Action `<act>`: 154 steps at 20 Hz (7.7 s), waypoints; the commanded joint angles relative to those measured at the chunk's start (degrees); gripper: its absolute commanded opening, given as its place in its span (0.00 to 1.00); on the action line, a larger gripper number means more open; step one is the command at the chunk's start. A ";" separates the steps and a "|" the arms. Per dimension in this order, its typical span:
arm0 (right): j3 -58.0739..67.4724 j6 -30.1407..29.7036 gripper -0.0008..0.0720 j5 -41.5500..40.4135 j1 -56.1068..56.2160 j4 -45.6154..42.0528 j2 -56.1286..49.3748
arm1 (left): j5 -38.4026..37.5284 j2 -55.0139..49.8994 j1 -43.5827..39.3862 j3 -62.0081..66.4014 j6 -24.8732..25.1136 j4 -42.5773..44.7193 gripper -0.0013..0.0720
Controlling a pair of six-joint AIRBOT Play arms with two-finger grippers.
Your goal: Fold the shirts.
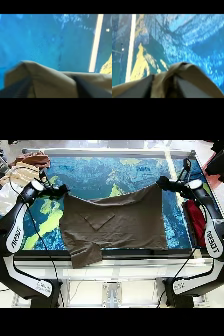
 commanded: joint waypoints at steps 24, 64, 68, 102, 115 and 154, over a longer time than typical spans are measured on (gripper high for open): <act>-35.63 -3.96 0.49 42.49 -39.95 -6.36 27.36 | -16.81 29.18 25.20 -62.86 20.04 -26.01 0.97; -46.10 -14.03 0.02 44.06 -31.69 25.27 44.76 | -18.14 55.17 25.00 -42.93 25.31 -30.12 0.03; -22.16 -7.02 0.02 45.88 -31.67 15.19 62.77 | -18.18 70.29 35.17 -25.73 21.27 -28.79 0.03; 16.44 11.91 0.02 12.83 -2.40 -15.30 -13.51 | 3.67 -1.66 0.26 7.02 4.24 11.02 0.03; 16.46 13.22 0.02 27.71 -1.25 -27.45 -14.05 | -11.56 -2.32 -5.92 4.11 5.53 33.68 0.03; 16.20 10.91 0.49 44.04 -8.79 -28.68 5.20 | -24.59 47.41 11.34 -64.43 -3.15 -9.38 0.81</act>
